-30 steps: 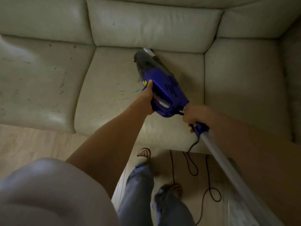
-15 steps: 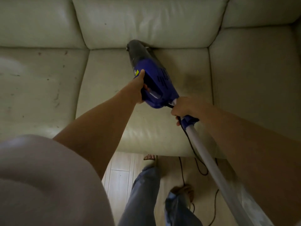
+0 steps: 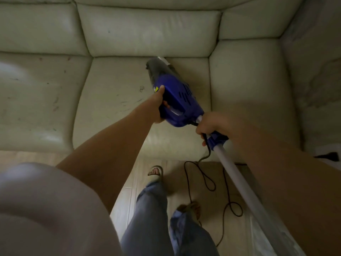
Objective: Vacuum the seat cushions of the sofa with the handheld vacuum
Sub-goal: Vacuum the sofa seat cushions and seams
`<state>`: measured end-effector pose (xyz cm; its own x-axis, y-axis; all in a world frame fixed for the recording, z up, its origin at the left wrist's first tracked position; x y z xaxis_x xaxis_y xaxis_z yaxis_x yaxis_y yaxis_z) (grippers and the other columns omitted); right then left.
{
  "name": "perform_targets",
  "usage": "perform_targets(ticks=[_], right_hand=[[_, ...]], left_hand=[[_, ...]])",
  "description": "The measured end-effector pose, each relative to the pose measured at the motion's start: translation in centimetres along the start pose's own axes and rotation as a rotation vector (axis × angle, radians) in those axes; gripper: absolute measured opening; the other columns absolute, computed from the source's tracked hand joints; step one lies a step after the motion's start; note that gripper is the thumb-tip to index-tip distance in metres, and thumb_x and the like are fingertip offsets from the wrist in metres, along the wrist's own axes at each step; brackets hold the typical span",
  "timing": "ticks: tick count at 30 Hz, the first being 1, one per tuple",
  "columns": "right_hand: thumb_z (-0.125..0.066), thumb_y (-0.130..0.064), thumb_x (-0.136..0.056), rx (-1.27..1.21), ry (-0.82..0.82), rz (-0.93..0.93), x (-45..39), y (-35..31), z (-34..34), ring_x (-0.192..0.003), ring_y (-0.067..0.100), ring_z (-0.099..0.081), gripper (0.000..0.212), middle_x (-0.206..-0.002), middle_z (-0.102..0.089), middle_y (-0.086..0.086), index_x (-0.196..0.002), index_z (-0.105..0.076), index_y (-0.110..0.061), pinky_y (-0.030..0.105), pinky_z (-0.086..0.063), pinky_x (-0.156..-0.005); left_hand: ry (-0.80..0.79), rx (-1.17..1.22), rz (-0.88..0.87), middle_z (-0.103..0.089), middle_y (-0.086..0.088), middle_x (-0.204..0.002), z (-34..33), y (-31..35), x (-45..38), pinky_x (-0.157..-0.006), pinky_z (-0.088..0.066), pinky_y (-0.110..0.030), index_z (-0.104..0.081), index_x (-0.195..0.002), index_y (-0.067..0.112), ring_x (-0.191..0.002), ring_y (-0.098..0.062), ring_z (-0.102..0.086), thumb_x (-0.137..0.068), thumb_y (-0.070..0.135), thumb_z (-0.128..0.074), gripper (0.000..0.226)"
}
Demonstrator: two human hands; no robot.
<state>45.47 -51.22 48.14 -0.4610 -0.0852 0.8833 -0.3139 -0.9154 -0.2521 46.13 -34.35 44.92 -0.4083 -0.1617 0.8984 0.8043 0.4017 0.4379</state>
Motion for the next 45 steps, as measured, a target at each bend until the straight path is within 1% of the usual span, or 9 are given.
perform_targets(ticks=[3, 7, 11, 16, 20, 29, 39, 41, 45], right_hand=[[-0.044, -0.003, -0.097, -0.025, -0.010, -0.019, 0.8, 1.6, -0.8, -0.054, 0.019, -0.056, 0.009, -0.070, -0.053, 0.012, -0.105, -0.044, -0.002, 0.032, -0.051, -0.059], [-0.047, -0.005, -0.095, -0.103, -0.013, -0.068, 0.7, 2.2, -1.9, -0.054, 0.019, -0.058, 0.009, -0.068, -0.055, 0.010, -0.086, -0.048, -0.005, 0.037, -0.055, -0.075], [-0.047, -0.004, -0.094, -0.133, -0.023, -0.082, -0.4, 1.3, -2.2, -0.055, 0.020, -0.058, 0.013, -0.068, -0.055, 0.010, -0.082, -0.048, -0.006, 0.039, -0.056, -0.078], [-0.046, -0.001, -0.094, -0.129, -0.014, -0.088, -2.5, -0.5, -0.9, -0.051, 0.019, -0.055, 0.017, -0.066, -0.052, 0.011, -0.078, -0.046, -0.007, 0.030, -0.051, -0.046], [-0.045, 0.001, -0.093, -0.132, -0.007, -0.071, -4.7, -3.2, 0.7, -0.052, 0.018, -0.054, 0.019, -0.066, -0.052, 0.011, -0.076, -0.046, -0.007, 0.023, -0.048, -0.037], [-0.048, 0.001, -0.091, -0.241, -0.027, -0.045, -9.6, -7.4, 1.3, -0.053, 0.017, -0.058, 0.013, -0.069, -0.055, 0.010, -0.081, -0.048, -0.006, 0.028, -0.050, -0.047], [-0.047, -0.001, -0.092, -0.243, -0.004, -0.051, -7.4, -5.6, 2.5, -0.052, 0.018, -0.056, 0.018, -0.067, -0.054, 0.010, -0.076, -0.047, -0.006, 0.030, -0.050, -0.048], [-0.047, -0.001, -0.093, -0.243, -0.013, -0.060, -6.0, -4.4, 1.9, -0.052, 0.018, -0.055, 0.019, -0.067, -0.053, 0.011, -0.075, -0.048, -0.007, 0.031, -0.050, -0.053], [-0.044, -0.002, -0.096, -0.203, -0.006, -0.059, -2.4, -1.1, 1.2, -0.050, 0.017, -0.052, 0.023, -0.064, -0.051, 0.010, -0.074, -0.045, -0.009, 0.026, -0.048, -0.043]], left_hand=[[-0.023, 0.009, 0.002, -0.042, 0.006, -0.049, -0.6, -1.0, 1.4, -0.049, -0.041, -0.020, -0.050, -0.073, 0.015, -0.044, -0.007, -0.041, -0.086, 0.061, -0.056, 0.048], [-0.016, -0.043, 0.009, -0.042, 0.006, -0.046, -0.1, -0.9, 1.9, -0.050, -0.040, -0.020, -0.049, -0.072, 0.015, -0.045, -0.007, -0.040, -0.086, 0.060, -0.057, 0.048], [-0.019, -0.062, 0.010, -0.042, 0.006, -0.052, 0.4, 0.0, 1.0, -0.054, -0.040, -0.019, -0.050, -0.074, 0.015, -0.047, -0.008, -0.040, -0.087, 0.059, -0.056, 0.047], [-0.025, -0.079, 0.002, -0.041, 0.006, -0.053, 0.3, 1.9, -1.6, -0.051, -0.040, -0.020, -0.048, -0.071, 0.015, -0.046, -0.008, -0.040, -0.086, 0.062, -0.055, 0.049], [-0.014, -0.103, -0.009, -0.041, 0.006, -0.053, 0.4, 5.0, -4.4, -0.048, -0.039, -0.020, -0.046, -0.068, 0.016, -0.046, -0.008, -0.041, -0.086, 0.062, -0.054, 0.050], [0.021, -0.170, -0.014, -0.041, 0.005, -0.032, 1.9, 9.8, -9.8, -0.054, -0.038, -0.018, -0.045, -0.068, 0.016, -0.046, -0.009, -0.039, -0.087, 0.061, -0.055, 0.049], [0.005, -0.183, -0.024, -0.041, 0.005, -0.055, 0.5, 9.1, -7.2, -0.047, -0.038, -0.019, -0.045, -0.066, 0.016, -0.045, -0.008, -0.040, -0.088, 0.062, -0.051, 0.052], [-0.005, -0.185, -0.023, -0.041, 0.005, -0.053, 0.0, 7.9, -6.0, -0.048, -0.038, -0.018, -0.045, -0.067, 0.016, -0.044, -0.008, -0.041, -0.088, 0.062, -0.051, 0.051], [-0.046, -0.147, -0.018, -0.041, 0.005, -0.039, -1.7, 4.6, -3.2, -0.042, -0.039, -0.016, -0.047, -0.069, 0.016, -0.034, -0.008, -0.041, -0.086, 0.062, -0.054, 0.050]])
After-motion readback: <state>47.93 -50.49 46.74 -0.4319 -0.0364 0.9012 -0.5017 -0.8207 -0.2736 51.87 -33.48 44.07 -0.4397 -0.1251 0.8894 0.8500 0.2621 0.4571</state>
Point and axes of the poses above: each hand's wrist, its own x-axis away from the middle knuckle, its own z-axis out of the back of the hand, y = z × x, the point moved 10 cm from there along -x, towards the middle knuckle
